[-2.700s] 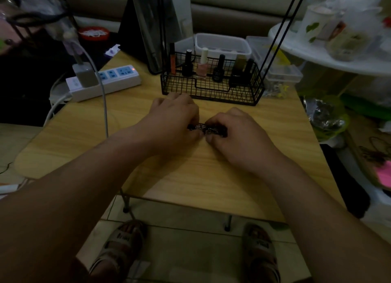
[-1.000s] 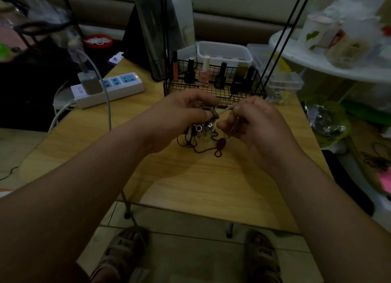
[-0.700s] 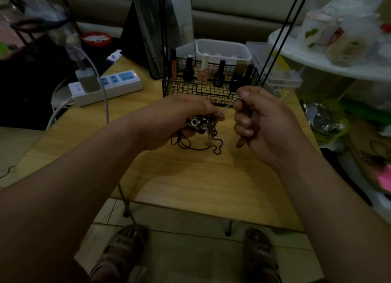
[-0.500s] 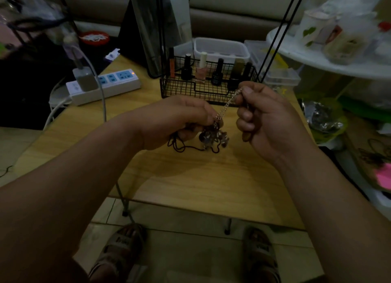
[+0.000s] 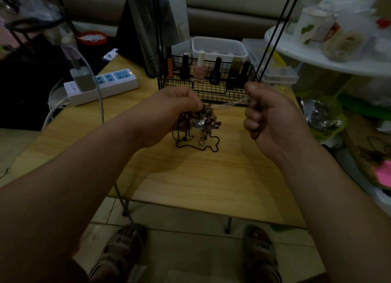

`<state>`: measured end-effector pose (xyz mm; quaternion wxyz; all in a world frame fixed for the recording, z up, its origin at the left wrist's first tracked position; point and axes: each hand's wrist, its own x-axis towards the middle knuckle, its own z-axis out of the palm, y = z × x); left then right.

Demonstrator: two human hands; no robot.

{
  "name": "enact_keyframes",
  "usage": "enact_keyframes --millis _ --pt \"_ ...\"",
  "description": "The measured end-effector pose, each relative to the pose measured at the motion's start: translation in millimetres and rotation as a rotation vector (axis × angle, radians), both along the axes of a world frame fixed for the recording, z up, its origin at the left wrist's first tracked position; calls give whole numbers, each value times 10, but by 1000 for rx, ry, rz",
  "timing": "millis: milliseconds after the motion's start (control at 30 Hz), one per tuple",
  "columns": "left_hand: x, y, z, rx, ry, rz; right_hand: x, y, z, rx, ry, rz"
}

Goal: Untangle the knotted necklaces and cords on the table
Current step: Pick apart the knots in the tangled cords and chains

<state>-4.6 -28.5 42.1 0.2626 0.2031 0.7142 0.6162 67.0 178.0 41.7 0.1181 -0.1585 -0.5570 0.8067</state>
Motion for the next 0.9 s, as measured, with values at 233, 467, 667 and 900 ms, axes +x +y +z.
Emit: enact_keyframes --millis 233,467,667,900 --pt "-2 12 -8 27 48 64 0 -19 -70 568 -104 127" --pt "62 52 -40 -61 201 23 83 -206 -105 714 -93 397" --pt "69 71 -90 -171 291 80 83 -253 -106 815 -36 285" --pt "27 47 -76 -146 281 112 54 -254 -91 631 -68 220"
